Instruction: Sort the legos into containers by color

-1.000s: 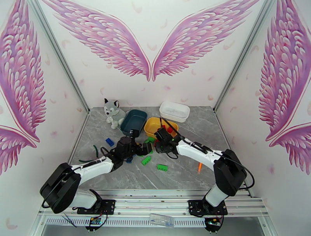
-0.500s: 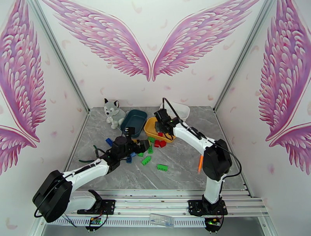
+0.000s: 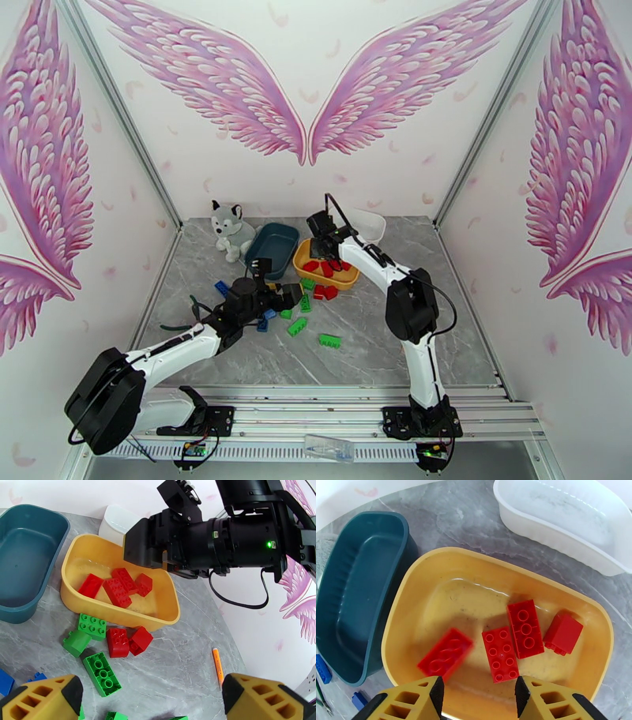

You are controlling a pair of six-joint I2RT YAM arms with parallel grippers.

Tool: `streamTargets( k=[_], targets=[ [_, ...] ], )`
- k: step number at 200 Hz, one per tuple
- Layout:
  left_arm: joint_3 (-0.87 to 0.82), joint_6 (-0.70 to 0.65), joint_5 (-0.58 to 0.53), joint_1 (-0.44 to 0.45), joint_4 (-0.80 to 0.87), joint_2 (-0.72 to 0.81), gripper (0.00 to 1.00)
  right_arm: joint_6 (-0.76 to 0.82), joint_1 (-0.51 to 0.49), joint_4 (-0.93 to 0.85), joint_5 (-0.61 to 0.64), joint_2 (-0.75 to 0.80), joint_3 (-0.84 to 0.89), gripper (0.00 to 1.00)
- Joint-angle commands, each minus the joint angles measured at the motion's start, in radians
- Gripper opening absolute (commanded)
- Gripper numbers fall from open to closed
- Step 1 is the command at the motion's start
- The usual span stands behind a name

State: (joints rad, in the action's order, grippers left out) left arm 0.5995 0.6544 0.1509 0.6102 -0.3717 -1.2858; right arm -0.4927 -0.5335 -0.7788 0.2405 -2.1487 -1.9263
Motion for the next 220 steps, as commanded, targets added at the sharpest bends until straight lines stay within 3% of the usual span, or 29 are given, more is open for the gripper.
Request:
streamTargets(
  k=[1, 50, 92, 150, 220],
  targets=[
    [-0.009, -0.012, -0.019, -0.004, 0.025, 0.002, 0.99, 0.024, 0.005, 0.0, -0.005, 0.108, 0.087, 0.56],
    [0.008, -0.012, -0.033, -0.006, 0.054, -0.022, 0.99, 0.058, -0.005, 0.124, -0.093, 0.394, 0.46, 0.6],
    [0.015, -0.014, -0.034, -0.007, 0.062, -0.04, 0.99, 0.036, -0.012, 0.239, -0.184, 0.527, 0.687, 0.66],
    [0.016, -0.027, -0.042, -0.007, 0.074, -0.029, 0.99, 0.003, -0.043, 0.351, -0.171, 0.478, 0.774, 0.68],
    [0.016, -0.025, -0.036, -0.008, 0.074, -0.024, 0.99, 0.023, -0.043, 0.325, -0.08, 0.335, 0.724, 0.69]
  ],
)
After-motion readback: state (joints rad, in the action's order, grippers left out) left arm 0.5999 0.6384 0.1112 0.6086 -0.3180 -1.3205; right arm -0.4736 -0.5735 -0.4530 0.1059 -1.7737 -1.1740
